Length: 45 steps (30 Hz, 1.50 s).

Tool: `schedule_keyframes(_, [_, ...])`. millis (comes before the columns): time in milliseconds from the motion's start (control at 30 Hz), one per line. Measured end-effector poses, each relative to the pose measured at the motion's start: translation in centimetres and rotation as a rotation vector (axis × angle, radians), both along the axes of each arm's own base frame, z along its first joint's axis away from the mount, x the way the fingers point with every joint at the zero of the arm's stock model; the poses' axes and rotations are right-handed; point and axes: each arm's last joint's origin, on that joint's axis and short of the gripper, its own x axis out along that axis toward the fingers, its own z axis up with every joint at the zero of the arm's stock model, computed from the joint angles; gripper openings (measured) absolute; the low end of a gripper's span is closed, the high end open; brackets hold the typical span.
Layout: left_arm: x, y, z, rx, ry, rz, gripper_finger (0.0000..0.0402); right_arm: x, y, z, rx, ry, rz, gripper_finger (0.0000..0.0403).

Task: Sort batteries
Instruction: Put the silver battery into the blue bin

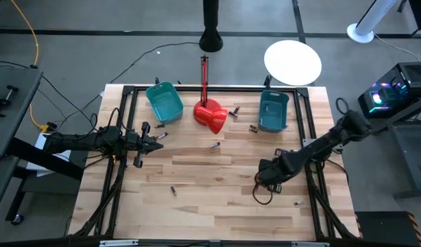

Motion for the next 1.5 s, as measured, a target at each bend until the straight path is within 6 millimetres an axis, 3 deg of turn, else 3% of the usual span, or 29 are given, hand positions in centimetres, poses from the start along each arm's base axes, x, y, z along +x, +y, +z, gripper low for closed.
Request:
schedule_keyframes(233, [0.0,0.0,0.0,0.000,0.000,0.000,0.0000,1.6,-1.1,-2.6,-0.050,0.074,0.073,0.0162])
schedule_keyframes(500, [0.0,0.0,0.0,0.000,0.000,0.000,0.0000,1.1,-3.4,-4.1,0.087,0.078,-0.031,0.0154])
schedule_keyframes(600, [0.0,0.0,0.0,0.000,0.000,0.000,0.0000,1.0,-4.0,-3.9,0.126,0.058,-0.037,0.0122])
schedule_keyframes(700, [0.0,0.0,0.0,0.000,0.000,0.001,0.0000,1.1,-4.6,-3.6,0.159,0.033,-0.070,0.0062])
schedule_keyframes(767, [0.0,0.0,0.0,0.000,0.001,0.001,0.0000,1.4,-5.0,-3.0,0.169,0.003,-0.092,0.0021])
schedule_keyframes(867, [0.0,0.0,0.0,0.000,0.000,0.000,0.0000,2.1,-5.6,-1.6,0.146,-0.073,-0.121,0.0018])
schedule_keyframes(1033, [0.0,0.0,0.0,0.000,0.000,0.000,0.0000,2.6,-6.7,3.6,0.051,-0.195,-0.143,0.0006])
schedule_keyframes(1133, [0.0,0.0,0.0,0.000,0.000,0.000,0.0000,2.4,-8.3,7.0,-0.098,-0.304,-0.221,0.0010])
schedule_keyframes(1200, [0.0,0.0,0.0,0.000,0.000,0.001,0.0000,1.9,-9.7,8.3,-0.193,-0.329,-0.296,0.0011])
schedule_keyframes(1300, [0.0,0.0,0.0,0.000,0.000,0.000,0.0000,1.2,-12.4,8.9,-0.271,-0.352,-0.498,0.0012])
schedule_keyframes(1500, [0.0,0.0,0.0,0.000,0.000,0.000,0.0000,-0.1,-17.1,7.8,-0.287,-0.322,-0.842,0.0038])
